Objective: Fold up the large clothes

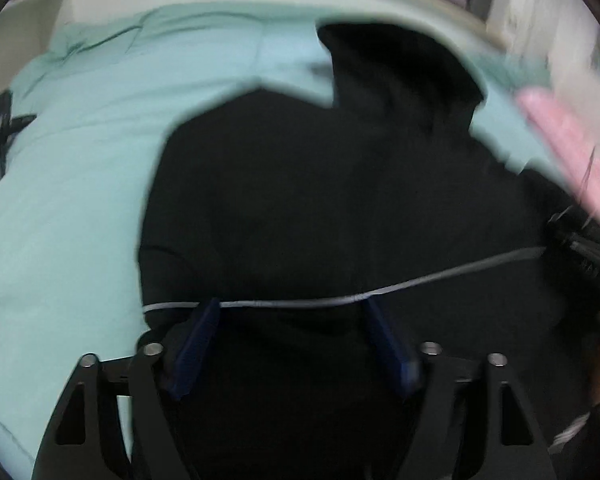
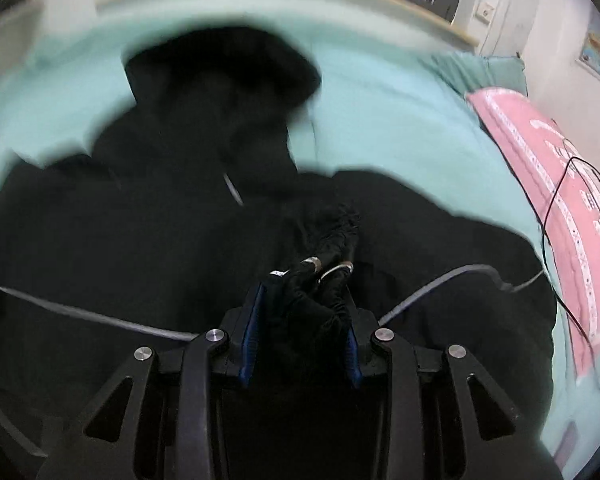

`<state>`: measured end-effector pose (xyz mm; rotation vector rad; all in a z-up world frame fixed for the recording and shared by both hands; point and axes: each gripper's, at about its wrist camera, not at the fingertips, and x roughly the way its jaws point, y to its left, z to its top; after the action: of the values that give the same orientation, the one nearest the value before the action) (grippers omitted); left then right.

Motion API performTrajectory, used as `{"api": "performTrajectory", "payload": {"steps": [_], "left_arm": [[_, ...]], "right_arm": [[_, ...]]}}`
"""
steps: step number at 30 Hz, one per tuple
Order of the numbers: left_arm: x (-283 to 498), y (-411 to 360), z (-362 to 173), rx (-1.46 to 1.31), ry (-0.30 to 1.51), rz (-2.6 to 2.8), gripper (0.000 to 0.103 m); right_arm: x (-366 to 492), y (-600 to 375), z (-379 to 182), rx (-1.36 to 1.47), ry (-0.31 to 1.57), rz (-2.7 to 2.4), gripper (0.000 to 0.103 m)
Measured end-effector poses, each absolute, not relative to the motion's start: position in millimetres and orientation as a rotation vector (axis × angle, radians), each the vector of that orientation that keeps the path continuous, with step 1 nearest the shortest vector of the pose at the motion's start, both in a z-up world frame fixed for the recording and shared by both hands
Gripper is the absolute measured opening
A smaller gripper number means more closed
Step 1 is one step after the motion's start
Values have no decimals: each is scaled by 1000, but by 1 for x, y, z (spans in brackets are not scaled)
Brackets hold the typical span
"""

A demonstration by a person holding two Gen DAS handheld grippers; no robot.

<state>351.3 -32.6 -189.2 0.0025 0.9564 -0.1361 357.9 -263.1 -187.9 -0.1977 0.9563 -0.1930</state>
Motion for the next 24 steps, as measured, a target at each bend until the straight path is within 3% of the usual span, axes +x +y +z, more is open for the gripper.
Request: {"api": "performTrajectory", "payload": {"steps": [3,6,8,9,10,14,18,20,24], "left_arm": [[351,-32,-186,14,951,-138,79],[340,-25,-169,-31,907,-177,79],[329,-19,-140,-108,835,-250,79],[326,-16,-129,-131,802,-263,79],[326,-13,-113,-150,764,-254,79],[367,-11,-118,-182,826,-227,79],[411,3,-192,-268,1021,-186,78],[408,3,-194,-259,993,-194,79],[411,-3,-192,-183,994,-151,79]], "right_arm": [[349,-252,-187,-282,938,-196,40],[330,-255,-149,-182,861,-103,44],[313,-263,-113,-77,743,-23,66],[309,-265,-100,-33,696,3,83],[306,-265,-88,16,652,37,91],[343,-247,-103,56,767,110,90],[393,-250,-196,28,1057,14,86],[394,-263,-213,68,1033,46,92],[386,-265,-207,67,1019,59,90]]}}
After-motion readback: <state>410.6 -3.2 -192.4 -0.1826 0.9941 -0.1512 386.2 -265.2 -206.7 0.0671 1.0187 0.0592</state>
